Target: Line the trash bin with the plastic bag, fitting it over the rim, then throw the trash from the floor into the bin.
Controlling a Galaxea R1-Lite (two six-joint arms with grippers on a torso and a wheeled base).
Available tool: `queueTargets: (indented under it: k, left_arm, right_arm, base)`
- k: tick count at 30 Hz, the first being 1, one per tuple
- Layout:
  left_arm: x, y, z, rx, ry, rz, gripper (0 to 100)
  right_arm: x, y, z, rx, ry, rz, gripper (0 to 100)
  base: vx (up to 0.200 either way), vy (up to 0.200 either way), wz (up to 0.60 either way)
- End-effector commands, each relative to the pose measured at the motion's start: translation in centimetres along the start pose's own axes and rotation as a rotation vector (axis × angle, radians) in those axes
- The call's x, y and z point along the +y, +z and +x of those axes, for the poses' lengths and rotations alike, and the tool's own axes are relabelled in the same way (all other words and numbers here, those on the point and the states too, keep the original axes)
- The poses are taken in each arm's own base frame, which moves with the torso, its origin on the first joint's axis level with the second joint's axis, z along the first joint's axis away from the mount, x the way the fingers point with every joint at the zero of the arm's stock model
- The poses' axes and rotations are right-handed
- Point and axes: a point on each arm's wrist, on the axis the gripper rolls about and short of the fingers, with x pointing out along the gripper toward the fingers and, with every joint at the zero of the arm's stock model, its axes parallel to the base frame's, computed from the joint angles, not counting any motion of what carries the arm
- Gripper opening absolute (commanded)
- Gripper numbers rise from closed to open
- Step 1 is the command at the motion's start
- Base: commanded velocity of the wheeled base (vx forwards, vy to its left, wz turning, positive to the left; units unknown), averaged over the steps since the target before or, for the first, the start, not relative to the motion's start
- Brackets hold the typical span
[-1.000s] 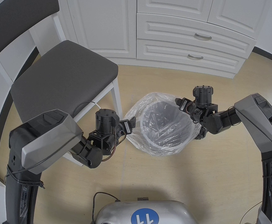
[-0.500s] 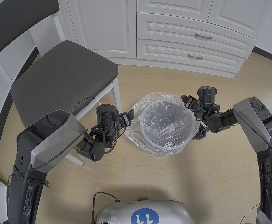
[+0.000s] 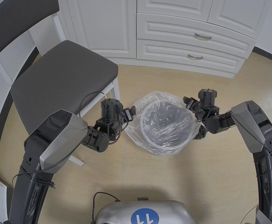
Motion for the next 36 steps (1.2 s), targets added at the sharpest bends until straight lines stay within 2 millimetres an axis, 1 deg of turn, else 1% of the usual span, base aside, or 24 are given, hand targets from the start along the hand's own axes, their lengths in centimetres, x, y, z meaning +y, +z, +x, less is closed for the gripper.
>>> queueTargets:
  k: [1,3,6,13,14,19,23,29,32,36]
  left_arm:
    - [0.0,-0.8,1.7,0.025,0.015,0.016,100]
    - [0.3,-1.0,2.2,0.040,0.027,0.019,100]
    - [0.9,-2.0,3.0,0.063,0.047,0.026,100]
    - [1.3,-3.1,3.3,0.074,0.071,0.032,100]
    - [1.3,-3.1,3.3,0.075,0.070,0.032,100]
    - [1.6,-3.7,3.3,0.088,0.078,0.034,100]
    - [1.7,-4.0,3.3,0.091,0.091,0.035,100]
    - [1.8,-4.2,2.9,0.101,0.107,0.037,100]
    - [2.0,-3.6,2.3,0.104,0.124,0.039,100]
    - [2.2,-3.8,1.9,0.113,0.148,0.048,100]
  right_arm:
    - [-1.0,-1.2,1.0,0.010,-0.014,-0.001,100]
    - [-1.6,-1.3,1.5,0.010,-0.024,0.000,100]
    - [-2.3,-1.6,2.0,0.009,-0.033,0.002,100]
    - [-3.7,-2.1,2.9,0.046,-0.055,-0.005,100]
    - [-4.1,-2.4,3.1,0.056,-0.068,-0.007,100]
    - [-5.0,-3.8,3.5,0.103,-0.095,-0.025,100]
    - [-5.2,-4.6,3.6,0.119,-0.099,-0.036,100]
    - [-5.5,-5.2,3.4,0.143,-0.106,-0.065,100]
    - [-6.0,-6.0,2.9,0.190,-0.121,-0.136,100]
    - [-6.4,-6.6,2.6,0.250,-0.146,-0.183,100]
  base:
    - [0.000,0.000,0.00]
    - [0.000,0.000,0.00]
    - [0.000,0.000,0.00]
    - [0.000,0.000,0.00]
    - [0.000,0.000,0.00]
    - [0.000,0.000,0.00]
    - [0.000,0.000,0.00]
    - [0.000,0.000,0.00]
    - [0.000,0.000,0.00]
    - [0.000,0.000,0.00]
